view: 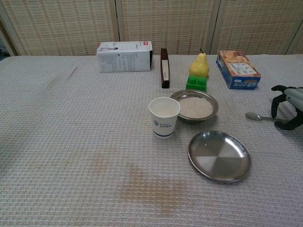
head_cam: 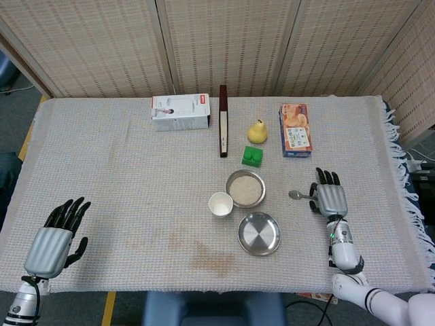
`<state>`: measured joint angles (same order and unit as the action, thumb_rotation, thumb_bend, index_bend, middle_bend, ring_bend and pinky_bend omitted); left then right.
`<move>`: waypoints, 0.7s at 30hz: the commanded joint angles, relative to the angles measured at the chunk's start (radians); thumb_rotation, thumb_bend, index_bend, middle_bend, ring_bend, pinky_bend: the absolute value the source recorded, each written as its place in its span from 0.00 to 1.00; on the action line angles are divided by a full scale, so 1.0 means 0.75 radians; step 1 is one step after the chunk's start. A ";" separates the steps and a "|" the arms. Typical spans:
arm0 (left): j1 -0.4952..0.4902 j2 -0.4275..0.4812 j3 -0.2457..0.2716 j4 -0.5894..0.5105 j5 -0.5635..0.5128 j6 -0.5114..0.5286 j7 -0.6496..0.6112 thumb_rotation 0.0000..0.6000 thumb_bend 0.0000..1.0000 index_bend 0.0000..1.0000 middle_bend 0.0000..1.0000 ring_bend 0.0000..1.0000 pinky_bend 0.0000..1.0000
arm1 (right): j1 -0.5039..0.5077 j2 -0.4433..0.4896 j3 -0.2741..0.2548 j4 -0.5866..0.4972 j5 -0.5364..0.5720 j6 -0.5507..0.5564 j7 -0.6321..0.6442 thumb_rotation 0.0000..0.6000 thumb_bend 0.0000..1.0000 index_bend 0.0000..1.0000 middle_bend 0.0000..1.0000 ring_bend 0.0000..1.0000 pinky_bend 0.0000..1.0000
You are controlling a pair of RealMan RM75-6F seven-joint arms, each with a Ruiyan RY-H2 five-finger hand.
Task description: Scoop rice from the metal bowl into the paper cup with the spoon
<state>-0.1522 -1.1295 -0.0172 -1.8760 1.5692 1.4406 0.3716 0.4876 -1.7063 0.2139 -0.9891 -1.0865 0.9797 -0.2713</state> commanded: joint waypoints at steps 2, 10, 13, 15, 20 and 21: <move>0.001 -0.001 0.001 0.001 0.003 0.003 0.003 1.00 0.45 0.00 0.00 0.00 0.13 | 0.007 -0.003 0.003 0.001 0.002 -0.007 -0.002 1.00 0.27 0.51 0.00 0.00 0.00; 0.000 -0.002 0.000 0.002 -0.004 0.000 0.003 1.00 0.45 0.00 0.00 0.00 0.13 | 0.021 -0.009 0.008 0.007 0.017 -0.025 -0.024 1.00 0.27 0.51 0.00 0.00 0.00; -0.001 -0.001 -0.001 0.004 -0.005 0.000 0.001 1.00 0.45 0.00 0.00 0.00 0.13 | 0.024 -0.012 0.009 0.010 0.023 -0.030 -0.027 1.00 0.28 0.52 0.00 0.00 0.00; -0.001 -0.001 -0.001 0.004 -0.006 -0.001 0.000 1.00 0.45 0.00 0.00 0.00 0.13 | 0.025 -0.015 0.008 0.012 0.024 -0.032 -0.029 1.00 0.28 0.54 0.00 0.00 0.00; -0.002 -0.001 -0.001 0.005 -0.007 -0.003 -0.001 1.00 0.45 0.00 0.00 0.00 0.13 | 0.026 -0.016 0.007 0.013 0.020 -0.028 -0.024 1.00 0.29 0.57 0.02 0.00 0.00; -0.003 -0.001 -0.001 0.005 -0.007 -0.004 -0.001 1.00 0.45 0.00 0.00 0.00 0.13 | 0.027 -0.017 0.007 0.013 0.020 -0.028 -0.024 1.00 0.30 0.57 0.02 0.00 0.00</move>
<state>-0.1542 -1.1306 -0.0177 -1.8722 1.5638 1.4380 0.3708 0.5076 -1.7187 0.2191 -0.9794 -1.0712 0.9590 -0.2894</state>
